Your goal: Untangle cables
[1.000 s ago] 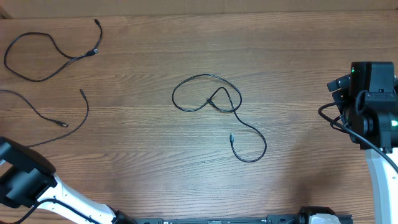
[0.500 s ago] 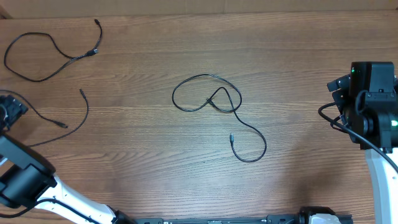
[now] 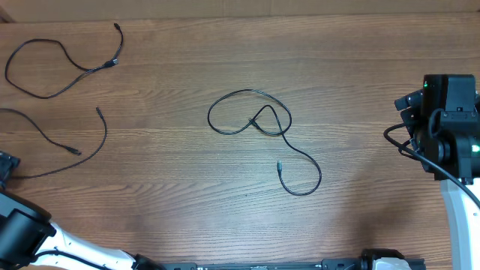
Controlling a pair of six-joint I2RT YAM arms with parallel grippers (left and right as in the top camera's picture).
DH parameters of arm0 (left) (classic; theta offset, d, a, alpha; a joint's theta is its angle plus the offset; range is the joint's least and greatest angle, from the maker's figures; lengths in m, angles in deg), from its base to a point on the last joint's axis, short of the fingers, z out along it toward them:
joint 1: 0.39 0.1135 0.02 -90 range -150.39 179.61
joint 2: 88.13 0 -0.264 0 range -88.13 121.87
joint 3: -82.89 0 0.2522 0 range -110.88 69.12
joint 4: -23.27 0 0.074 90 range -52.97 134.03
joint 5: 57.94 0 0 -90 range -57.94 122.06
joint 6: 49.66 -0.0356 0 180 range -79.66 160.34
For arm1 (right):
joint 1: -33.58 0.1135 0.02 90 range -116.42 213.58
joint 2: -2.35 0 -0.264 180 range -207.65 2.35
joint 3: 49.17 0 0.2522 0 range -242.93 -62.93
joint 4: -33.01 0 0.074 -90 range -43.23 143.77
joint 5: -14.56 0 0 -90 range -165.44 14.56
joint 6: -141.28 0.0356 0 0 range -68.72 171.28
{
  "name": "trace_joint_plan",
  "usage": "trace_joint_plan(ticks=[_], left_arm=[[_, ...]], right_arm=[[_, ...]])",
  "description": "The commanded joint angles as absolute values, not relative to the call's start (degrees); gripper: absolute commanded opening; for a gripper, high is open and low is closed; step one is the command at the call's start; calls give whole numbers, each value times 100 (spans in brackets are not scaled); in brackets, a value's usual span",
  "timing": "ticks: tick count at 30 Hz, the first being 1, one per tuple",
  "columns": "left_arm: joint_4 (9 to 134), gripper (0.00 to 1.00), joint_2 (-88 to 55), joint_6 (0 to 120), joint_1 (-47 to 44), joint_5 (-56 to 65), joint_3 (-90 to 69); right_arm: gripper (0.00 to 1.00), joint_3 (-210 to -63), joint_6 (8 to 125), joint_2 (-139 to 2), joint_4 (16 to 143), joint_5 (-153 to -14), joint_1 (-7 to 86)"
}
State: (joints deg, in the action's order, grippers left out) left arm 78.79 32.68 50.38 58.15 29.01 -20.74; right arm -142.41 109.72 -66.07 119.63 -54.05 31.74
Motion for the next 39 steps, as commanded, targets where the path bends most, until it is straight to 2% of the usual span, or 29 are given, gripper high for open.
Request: trace_joint_plan(ticks=[1, 7, 23, 25, 26, 27, 28, 29, 34, 39], left_arm=[[7599, 75, 3253, 4728, 5833, 2753, -1818], [7234, 69, 3253, 4643, 5787, 2751, -1722], [6994, 67, 3620, 4457, 5691, 2818, -1722], [6966, 59, 3620, 4459, 5691, 2812, -1722], [6959, 46, 3622, 4459, 5691, 2790, -1722], [6955, 26, 3627, 4461, 5691, 2753, -1722], [6955, 13, 3627, 4479, 5691, 2733, -1722], [6955, 7, 3627, 4555, 5689, 2729, -1722], [6904, 4, 3627, 5294, 5684, 2539, -1722], [6758, 4, 3627, 5902, 5684, 1730, -1722]], right_arm=[[100, -14283, 10952, -6592, 11933, -5320, 3158], [100, -14283, 10952, -6592, 11933, -5320, 3158], [100, -14283, 10952, -6592, 11933, -5320, 3158], [100, -14283, 10952, -6592, 11933, -5320, 3158], [100, -14283, 10952, -6592, 11933, -5320, 3158], [100, -14283, 10952, -6592, 11933, -5320, 3158], [100, -14283, 10952, -6592, 11933, -5320, 3158], [100, -14283, 10952, -6592, 11933, -5320, 3158], [100, -14283, 10952, -6592, 11933, -5320, 3158], [100, -14283, 10952, -6592, 11933, -5320, 3158]])
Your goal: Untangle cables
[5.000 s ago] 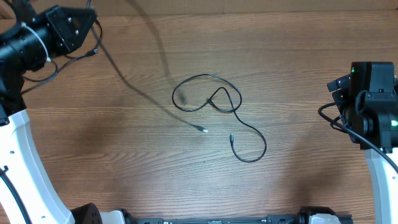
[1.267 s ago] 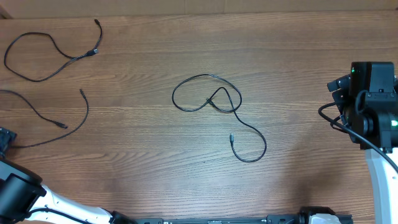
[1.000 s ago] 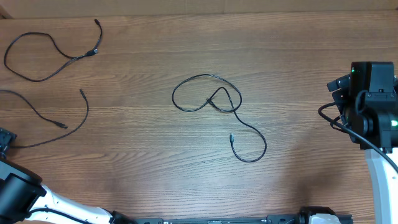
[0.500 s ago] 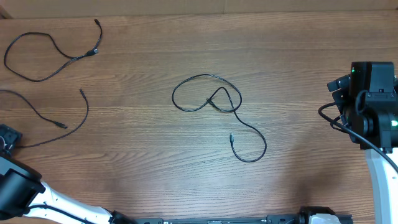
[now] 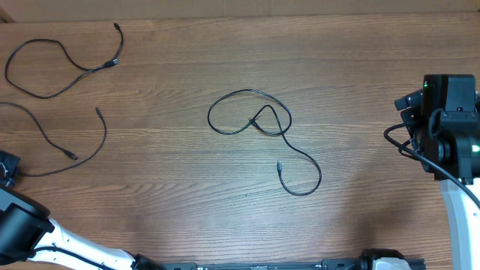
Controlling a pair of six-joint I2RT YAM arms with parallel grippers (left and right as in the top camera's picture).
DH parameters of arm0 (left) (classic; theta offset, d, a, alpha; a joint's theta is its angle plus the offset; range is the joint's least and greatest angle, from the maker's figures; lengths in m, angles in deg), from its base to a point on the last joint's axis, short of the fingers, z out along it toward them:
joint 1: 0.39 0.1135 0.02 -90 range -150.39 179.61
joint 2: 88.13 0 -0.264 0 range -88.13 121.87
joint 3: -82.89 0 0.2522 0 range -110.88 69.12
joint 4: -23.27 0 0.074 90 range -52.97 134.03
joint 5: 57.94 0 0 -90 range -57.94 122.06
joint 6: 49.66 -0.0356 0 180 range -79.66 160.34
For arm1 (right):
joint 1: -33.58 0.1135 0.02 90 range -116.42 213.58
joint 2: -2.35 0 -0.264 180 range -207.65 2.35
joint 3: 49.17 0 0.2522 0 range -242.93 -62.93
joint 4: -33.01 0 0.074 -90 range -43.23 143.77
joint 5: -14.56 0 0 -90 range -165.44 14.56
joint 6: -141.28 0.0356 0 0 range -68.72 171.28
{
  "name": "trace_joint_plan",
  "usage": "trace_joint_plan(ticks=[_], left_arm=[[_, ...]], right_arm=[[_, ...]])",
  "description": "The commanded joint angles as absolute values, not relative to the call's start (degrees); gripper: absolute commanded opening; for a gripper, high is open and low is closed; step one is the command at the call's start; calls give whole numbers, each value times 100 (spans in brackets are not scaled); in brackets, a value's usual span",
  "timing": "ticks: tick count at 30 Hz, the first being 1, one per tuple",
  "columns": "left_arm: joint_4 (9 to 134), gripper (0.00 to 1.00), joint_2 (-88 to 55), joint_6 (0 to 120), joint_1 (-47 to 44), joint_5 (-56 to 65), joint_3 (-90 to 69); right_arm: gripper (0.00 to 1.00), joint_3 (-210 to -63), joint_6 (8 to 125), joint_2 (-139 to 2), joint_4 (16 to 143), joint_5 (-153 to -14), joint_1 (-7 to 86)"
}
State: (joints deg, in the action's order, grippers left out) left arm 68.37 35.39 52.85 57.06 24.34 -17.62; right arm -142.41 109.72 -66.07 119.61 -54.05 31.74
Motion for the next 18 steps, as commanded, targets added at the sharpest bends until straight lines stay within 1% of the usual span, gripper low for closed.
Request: trace_joint_plan(ticks=[1, 2, 3, 6, 8, 15, 18], left_arm=[[6716, 5, 3627, 6057, 5684, 1540, -1724], [6677, 5, 3627, 6260, 5684, 1345, -1724], [6603, 5, 3627, 6748, 5684, 984, -1724], [6498, 4, 3627, 7115, 5684, 569, -1724], [6461, 4, 3627, 7126, 5684, 379, -1724], [6463, 4, 3578, 7097, 5697, 338, -1762], [6476, 6, 3537, 6894, 5695, -30, -1984]], right_arm=[[100, -14283, 10952, -6592, 11933, -5320, 3158], [100, -14283, 10952, -6592, 11933, -5320, 3158], [100, -14283, 10952, -6592, 11933, -5320, 3158], [100, -14283, 10952, -6592, 11933, -5320, 3158], [100, -14283, 10952, -6592, 11933, -5320, 3158], [100, -14283, 10952, -6592, 11933, -5320, 3158], [100, -14283, 10952, -6592, 11933, -5320, 3158]])
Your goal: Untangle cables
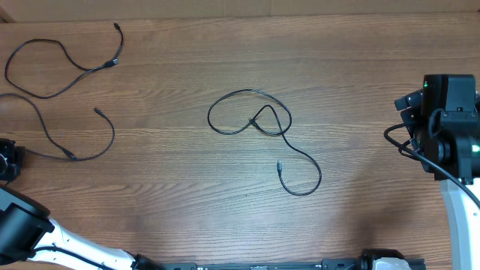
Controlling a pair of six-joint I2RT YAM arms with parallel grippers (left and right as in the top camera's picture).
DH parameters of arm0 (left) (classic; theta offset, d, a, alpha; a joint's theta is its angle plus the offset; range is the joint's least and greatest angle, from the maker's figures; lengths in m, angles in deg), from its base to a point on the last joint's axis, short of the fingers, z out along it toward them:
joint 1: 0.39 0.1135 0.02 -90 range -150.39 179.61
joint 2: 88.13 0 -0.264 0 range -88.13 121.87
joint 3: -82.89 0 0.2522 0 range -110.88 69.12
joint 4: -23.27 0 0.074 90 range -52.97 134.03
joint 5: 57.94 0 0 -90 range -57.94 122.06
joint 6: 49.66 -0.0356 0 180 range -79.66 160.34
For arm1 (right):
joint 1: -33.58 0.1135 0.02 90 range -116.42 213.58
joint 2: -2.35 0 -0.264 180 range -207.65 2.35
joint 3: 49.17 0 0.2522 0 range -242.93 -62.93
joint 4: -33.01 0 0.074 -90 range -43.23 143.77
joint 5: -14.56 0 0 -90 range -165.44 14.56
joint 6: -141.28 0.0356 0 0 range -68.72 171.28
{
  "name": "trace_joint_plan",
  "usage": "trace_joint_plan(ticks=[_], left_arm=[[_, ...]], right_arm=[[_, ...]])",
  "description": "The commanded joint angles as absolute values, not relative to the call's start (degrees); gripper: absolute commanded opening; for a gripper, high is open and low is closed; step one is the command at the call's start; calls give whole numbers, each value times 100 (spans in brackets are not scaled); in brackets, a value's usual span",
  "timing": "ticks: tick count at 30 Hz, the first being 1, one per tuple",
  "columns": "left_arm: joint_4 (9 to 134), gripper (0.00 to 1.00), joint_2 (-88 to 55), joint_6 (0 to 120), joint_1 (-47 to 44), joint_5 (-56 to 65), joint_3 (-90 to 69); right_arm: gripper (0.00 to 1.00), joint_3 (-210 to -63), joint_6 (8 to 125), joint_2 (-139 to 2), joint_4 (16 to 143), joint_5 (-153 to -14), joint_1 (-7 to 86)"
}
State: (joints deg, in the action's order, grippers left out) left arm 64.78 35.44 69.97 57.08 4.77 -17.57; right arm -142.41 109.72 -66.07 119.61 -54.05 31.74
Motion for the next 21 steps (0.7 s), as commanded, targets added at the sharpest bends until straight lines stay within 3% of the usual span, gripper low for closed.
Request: trace_joint_plan(ticks=[1, 4, 6, 7, 12, 15, 21], left_arm=[[6524, 11, 3526, 6861, 5686, -154, -2078], [6725, 25, 3500, 6863, 5658, -270, -2332], [6926, 54, 3487, 6855, 5647, -248, -2481], [7014, 58, 3485, 6848, 5647, -248, -2526], [7368, 66, 3401, 6483, 5599, -301, -2714], [7453, 76, 3314, 6175, 5483, -294, -2771], [7672, 74, 3248, 5747, 4939, -259, -2773]], right_arm=[[100, -14283, 10952, -6592, 11933, -5318, 3158], [100, -14283, 10952, -6592, 11933, -5320, 3158], [100, -14283, 10952, -6592, 11933, -5320, 3158], [100, -14283, 10952, -6592, 11933, -5320, 3158], [100, -14283, 10952, -6592, 11933, -5320, 3158], [100, -14283, 10952, -6592, 11933, -5320, 3158], [100, -14283, 10952, -6592, 11933, -5320, 3158]])
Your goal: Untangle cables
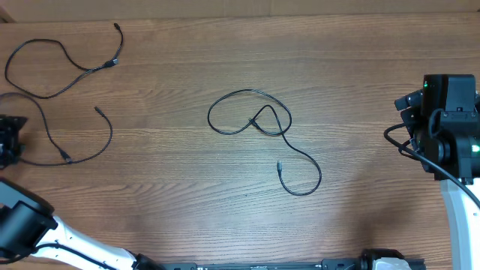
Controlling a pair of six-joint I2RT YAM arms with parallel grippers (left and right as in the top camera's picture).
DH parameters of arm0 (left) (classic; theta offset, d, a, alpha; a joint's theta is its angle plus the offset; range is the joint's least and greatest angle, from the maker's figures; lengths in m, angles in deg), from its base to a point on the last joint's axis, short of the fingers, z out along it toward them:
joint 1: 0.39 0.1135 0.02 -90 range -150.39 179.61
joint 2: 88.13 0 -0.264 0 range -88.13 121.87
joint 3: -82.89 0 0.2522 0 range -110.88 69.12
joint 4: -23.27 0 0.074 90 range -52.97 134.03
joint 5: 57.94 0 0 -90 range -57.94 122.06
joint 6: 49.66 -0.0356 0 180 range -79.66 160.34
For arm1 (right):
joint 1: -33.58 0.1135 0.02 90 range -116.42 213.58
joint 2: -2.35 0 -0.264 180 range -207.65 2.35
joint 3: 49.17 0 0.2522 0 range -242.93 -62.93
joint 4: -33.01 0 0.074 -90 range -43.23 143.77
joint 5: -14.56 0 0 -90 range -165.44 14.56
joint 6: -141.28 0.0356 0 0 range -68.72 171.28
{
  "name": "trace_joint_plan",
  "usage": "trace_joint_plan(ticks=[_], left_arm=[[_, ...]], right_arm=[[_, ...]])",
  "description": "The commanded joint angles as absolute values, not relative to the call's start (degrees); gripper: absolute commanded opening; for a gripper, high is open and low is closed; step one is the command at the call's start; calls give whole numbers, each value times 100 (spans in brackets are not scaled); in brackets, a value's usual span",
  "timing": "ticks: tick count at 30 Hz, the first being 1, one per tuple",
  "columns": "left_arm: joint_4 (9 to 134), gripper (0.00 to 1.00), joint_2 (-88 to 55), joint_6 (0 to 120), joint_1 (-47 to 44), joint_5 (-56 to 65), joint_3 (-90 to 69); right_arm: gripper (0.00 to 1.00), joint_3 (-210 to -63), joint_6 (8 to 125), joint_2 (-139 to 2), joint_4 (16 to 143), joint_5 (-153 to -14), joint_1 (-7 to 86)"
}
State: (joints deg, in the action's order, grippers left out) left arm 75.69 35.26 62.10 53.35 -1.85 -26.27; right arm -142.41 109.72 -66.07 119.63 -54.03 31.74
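Three black cables lie on the wooden table (pixel 360 67). The middle cable (pixel 225 100) forms a loop crossing itself near its centre, with a tail curling to the lower right. A second cable (pixel 45 94) lies looped at the far left corner. The third cable (pixel 110 131) bends in front of it, both plug ends lying free, and runs into my left gripper (pixel 9 142) at the left edge, which seems shut on it. My right gripper (pixel 409 109) hangs at the right edge, far from every cable; its jaws are not clear from above.
The left arm's white link (pixel 45 240) crosses the near left corner. The right arm's black body and its own wiring (pixel 442 127) fill the right edge. A dark rail (pixel 262 266) runs along the near edge.
My left gripper has shifted farther up the left edge, and the left cable's bend has tightened and slid with it. The middle cable, the far-left cable and the right arm are unchanged.
The left gripper was low at the left edge with the left cable spread wide. It stayed there, then stood higher twice, and the cable's curve was drawn leftward and upward each time. Nothing else has changed.
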Motion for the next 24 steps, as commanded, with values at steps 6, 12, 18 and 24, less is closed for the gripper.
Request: trace_joint_plan(ticks=[6, 12, 18, 24], left_arm=[[8115, 69, 3248, 5117, 3916, 936, -2769], [8384, 69, 3251, 4765, 2775, 2923, -2697], [8410, 70, 3251, 4918, 2108, 3583, -2575], [8572, 69, 3251, 5836, 2060, 3837, -2572]], right_arm=[[100, -14283, 10952, -6592, 11933, -5320, 3158], [100, -14283, 10952, -6592, 11933, -5320, 3158], [100, -14283, 10952, -6592, 11933, -5320, 3158], [100, -14283, 10952, -6592, 11933, -5320, 3158]])
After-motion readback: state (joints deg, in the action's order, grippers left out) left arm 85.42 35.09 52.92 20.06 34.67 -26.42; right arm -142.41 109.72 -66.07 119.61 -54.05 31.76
